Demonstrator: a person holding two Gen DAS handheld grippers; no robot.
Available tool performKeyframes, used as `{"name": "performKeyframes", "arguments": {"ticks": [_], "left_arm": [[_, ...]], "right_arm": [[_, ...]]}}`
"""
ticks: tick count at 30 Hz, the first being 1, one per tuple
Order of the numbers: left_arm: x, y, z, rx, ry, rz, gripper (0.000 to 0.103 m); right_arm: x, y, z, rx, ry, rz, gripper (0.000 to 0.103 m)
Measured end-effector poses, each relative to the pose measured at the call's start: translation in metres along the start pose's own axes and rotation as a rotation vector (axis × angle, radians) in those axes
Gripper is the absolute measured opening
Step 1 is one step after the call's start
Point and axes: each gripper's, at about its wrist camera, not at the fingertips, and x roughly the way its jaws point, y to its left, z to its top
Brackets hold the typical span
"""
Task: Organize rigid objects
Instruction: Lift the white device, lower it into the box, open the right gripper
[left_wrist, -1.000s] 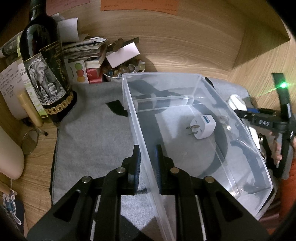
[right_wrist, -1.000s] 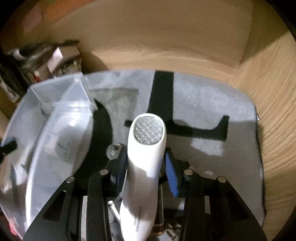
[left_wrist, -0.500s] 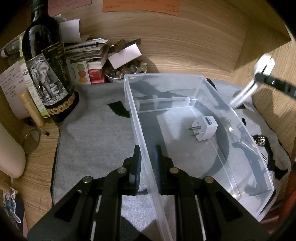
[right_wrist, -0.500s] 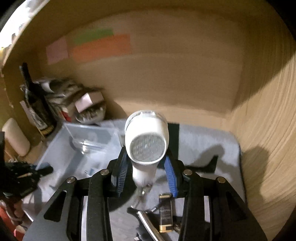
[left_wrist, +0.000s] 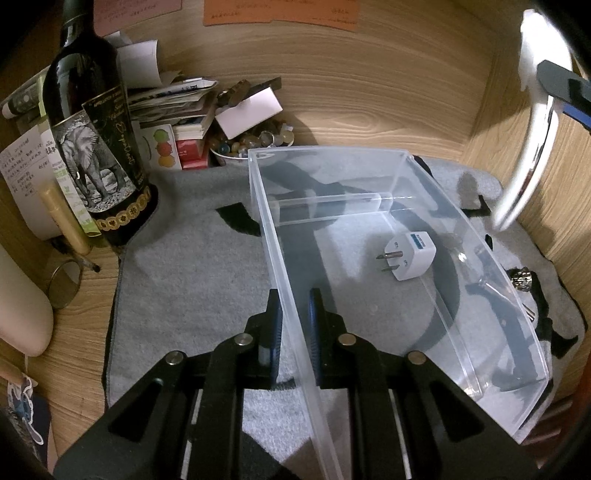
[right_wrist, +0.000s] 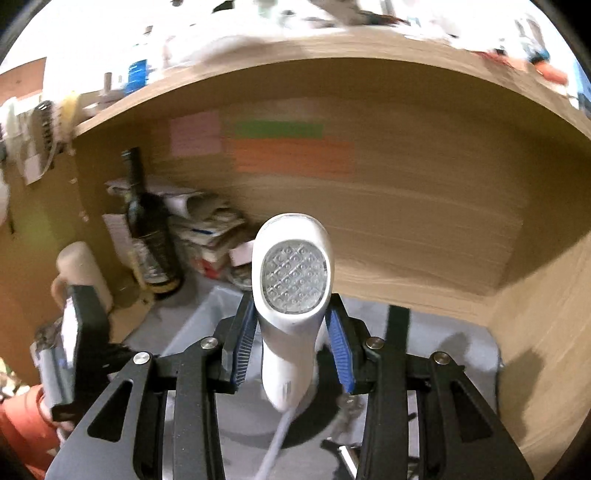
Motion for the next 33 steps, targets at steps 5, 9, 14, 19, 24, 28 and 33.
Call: {"name": "performKeyframes", "arguments": {"ticks": [5, 9, 14, 19, 24, 28, 33], "left_arm": [[0.0, 0.0, 0.0, 0.004, 0.0, 0.001, 0.013], [0.0, 0.0, -0.001, -0.002, -0.003, -0.003, 0.013], [0.0, 0.001, -0.001, -0.005, -0.004, -0.009, 0.013], [-0.001, 0.001, -0.001, 0.004, -0.004, -0.007, 0.013], [-0.001, 0.002, -0.001, 0.0, -0.005, -0.011, 0.013], [0.0, 0.002, -0.001, 0.001, -0.002, -0.012, 0.013], [0.0, 0.004, 0.001, 0.0, 0.001, -0.013, 0.013]], "right_arm": [[0.014, 0.021, -0.012, -0.047, 0.062, 0.045, 0.035], [0.043, 0.035, -0.024, -0.099, 0.162, 0.051, 0.035], [0.083, 0.039, -0.037, -0.098, 0.288, 0.069, 0.035], [0.107, 0.036, -0.04, -0.078, 0.332, 0.081, 0.035], [0.124, 0.037, -0.043, -0.081, 0.404, 0.107, 0.035], [0.122, 0.042, -0.045, -0.105, 0.401, 0.108, 0.036], [0.11, 0.041, -0.04, -0.109, 0.358, 0.096, 0.042]]}}
